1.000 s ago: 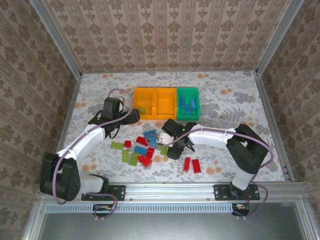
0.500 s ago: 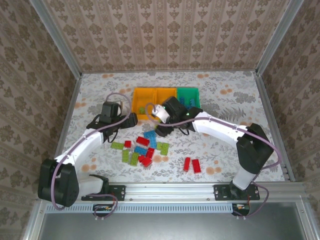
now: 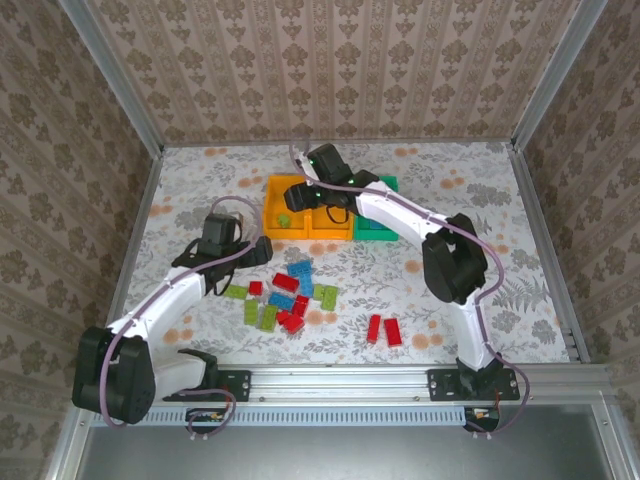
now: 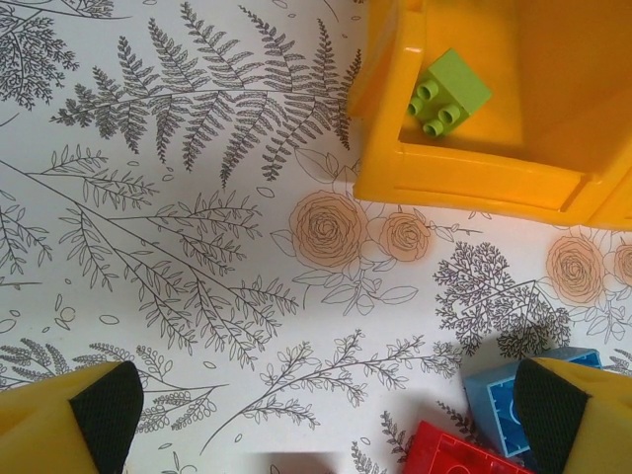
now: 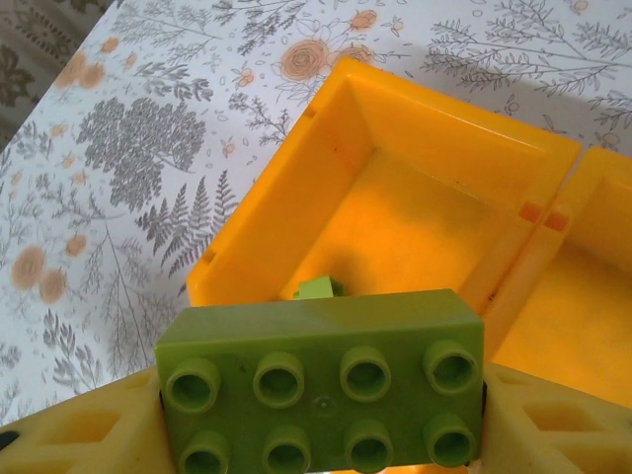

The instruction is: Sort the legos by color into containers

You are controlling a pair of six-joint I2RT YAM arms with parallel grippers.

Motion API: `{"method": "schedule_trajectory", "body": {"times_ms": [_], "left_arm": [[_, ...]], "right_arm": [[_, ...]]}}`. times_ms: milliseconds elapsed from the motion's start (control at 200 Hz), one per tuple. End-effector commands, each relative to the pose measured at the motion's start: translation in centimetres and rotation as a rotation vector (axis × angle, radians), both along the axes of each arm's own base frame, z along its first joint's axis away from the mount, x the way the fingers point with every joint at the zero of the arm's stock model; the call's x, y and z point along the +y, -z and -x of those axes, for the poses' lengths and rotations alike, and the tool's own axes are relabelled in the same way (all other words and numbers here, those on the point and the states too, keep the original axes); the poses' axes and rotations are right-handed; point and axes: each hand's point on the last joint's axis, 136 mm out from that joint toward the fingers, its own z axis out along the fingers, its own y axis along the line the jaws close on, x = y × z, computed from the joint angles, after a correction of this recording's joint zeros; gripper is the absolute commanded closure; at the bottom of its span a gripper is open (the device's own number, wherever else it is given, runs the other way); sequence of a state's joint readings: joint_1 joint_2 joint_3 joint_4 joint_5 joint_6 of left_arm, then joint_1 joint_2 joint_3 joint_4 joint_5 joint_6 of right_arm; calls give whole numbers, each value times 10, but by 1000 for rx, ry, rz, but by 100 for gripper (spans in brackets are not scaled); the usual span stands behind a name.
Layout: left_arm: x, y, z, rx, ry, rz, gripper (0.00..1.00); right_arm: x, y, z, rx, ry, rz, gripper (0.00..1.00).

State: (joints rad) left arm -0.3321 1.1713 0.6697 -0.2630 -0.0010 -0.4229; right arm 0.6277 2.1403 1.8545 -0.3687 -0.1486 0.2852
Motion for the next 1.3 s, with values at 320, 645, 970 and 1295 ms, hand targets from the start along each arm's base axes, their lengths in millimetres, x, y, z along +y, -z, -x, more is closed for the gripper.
{"method": "schedule_trajectory", "body": {"times_ms": [320, 645, 970, 1295], "left_arm": [[8, 9, 8, 22, -18, -21, 0], [9, 9, 10, 26, -20, -18, 0], [11, 10, 14, 18, -27, -15, 0], [7, 3, 21, -32, 21, -62, 0]], "right_arm": [[12, 27, -23, 131, 68, -35, 31], [11, 16, -16, 128, 33, -55, 0], [-66, 5, 60, 188, 158, 82, 1], [-165, 43, 191, 365, 355, 282, 8]]}}
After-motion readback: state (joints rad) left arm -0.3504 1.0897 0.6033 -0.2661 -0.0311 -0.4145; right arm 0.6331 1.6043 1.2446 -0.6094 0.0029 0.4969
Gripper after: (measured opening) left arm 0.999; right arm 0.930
